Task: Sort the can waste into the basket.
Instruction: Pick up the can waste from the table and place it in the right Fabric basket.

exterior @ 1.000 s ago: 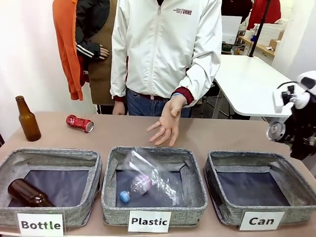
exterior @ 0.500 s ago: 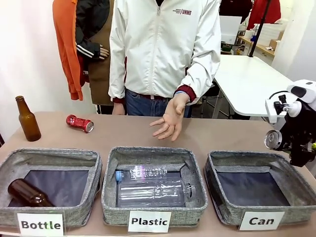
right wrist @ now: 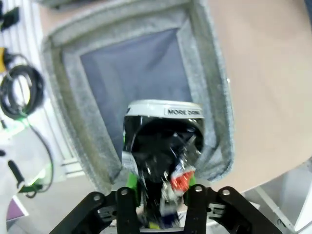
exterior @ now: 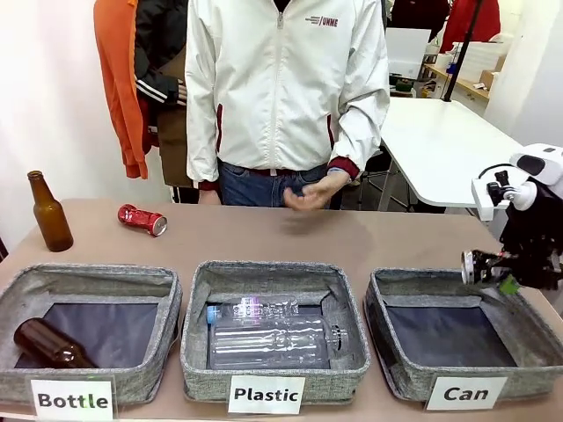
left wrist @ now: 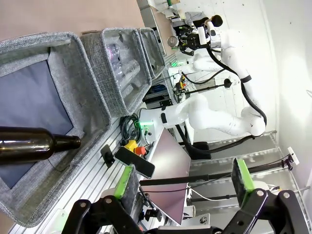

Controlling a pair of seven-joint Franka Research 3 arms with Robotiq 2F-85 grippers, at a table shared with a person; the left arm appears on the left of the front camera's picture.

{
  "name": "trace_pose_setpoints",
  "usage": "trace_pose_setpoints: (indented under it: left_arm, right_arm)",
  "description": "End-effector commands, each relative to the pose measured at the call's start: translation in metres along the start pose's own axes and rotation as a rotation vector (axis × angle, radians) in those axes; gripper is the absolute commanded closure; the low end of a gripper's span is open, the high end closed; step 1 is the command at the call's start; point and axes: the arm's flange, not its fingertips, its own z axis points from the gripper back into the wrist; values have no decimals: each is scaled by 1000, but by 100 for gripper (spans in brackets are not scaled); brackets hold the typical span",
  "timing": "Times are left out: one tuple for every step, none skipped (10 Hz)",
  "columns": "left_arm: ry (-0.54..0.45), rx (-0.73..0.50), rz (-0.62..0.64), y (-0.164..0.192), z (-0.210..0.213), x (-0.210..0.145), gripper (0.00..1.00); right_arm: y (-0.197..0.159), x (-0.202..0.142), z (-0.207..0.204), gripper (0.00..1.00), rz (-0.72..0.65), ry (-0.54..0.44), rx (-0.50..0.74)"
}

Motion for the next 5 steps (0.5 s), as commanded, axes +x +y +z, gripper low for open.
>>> trace_pose_setpoints:
  left_arm:
    - [4,-7,14,-3,1,-2,0]
    - [4,-7,14,-3,1,-2,0]
    - [4,-7,14,-3,1,-2,0]
    - [4,-7,14,-3,1,-2,0]
    - [4,-7,14,-3,1,-2,0]
  right_arm:
    - [-6,-1,2,19,12,-19,-9]
    - [-7,0,2,9,3,-39,-19]
    - [-8,1,3,0,-1,-65,-22]
    - [-10,1,4,0,-24,-111,-26]
    - [-12,0,3,0,-74,-189,33]
